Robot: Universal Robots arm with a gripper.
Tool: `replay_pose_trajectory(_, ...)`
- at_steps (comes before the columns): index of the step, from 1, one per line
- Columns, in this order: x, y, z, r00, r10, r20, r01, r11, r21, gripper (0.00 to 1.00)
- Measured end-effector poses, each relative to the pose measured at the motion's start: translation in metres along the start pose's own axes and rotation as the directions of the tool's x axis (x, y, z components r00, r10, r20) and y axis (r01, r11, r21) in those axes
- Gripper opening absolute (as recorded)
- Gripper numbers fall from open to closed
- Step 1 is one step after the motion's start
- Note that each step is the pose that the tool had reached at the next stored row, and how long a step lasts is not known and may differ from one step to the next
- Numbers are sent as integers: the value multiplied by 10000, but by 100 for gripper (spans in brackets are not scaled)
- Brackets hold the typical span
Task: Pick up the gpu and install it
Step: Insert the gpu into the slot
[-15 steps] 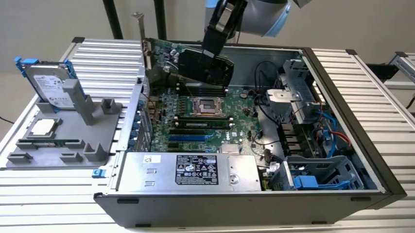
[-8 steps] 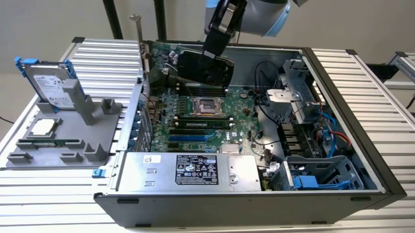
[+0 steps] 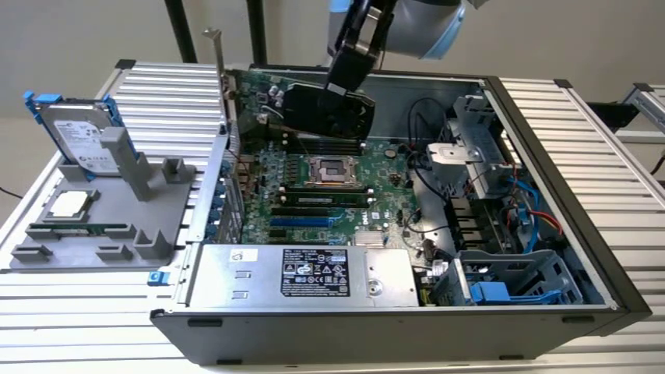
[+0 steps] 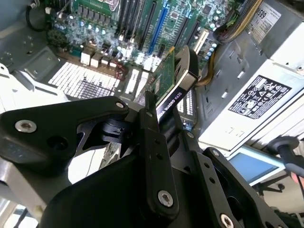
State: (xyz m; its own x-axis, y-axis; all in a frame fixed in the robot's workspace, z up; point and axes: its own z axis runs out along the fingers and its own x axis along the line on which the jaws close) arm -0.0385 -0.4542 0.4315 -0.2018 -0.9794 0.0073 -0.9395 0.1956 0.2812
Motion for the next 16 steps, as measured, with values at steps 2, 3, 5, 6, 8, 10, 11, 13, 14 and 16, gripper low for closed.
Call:
replay_pose_trajectory(2, 0, 0, 0, 9999, -158, -47, 158, 9999, 1, 0)
replay_pose_trajectory(3, 0, 0, 0, 9997, -239, -70, 239, 9997, 1, 0)
replay_pose_trajectory(5, 0, 0, -1, 9991, -409, -121, 409, 9992, 1, 0)
replay_pose_trajectory(6, 0, 0, -1, 9987, -486, -144, 486, 9988, 0, 0)
replay_pose_trajectory(8, 0, 0, 0, 9977, -651, -192, 651, 9979, -1, 0)
replay_pose_trajectory(10, 0, 0, -1, 9963, -820, -241, 820, 9966, -3, 0)
replay_pose_trajectory(11, 0, 0, -1, 9956, -903, -265, 903, 9959, -5, 0)
replay_pose_trajectory(13, 0, 0, 0, 9939, -1062, -311, 1062, 9943, -8, 0)
replay_pose_trajectory(14, 0, 0, 0, 9929, -1143, -335, 1143, 9934, -10, 0)
replay_pose_trajectory(16, 0, 0, -1, 9908, -1300, -383, 1300, 9915, -15, 0)
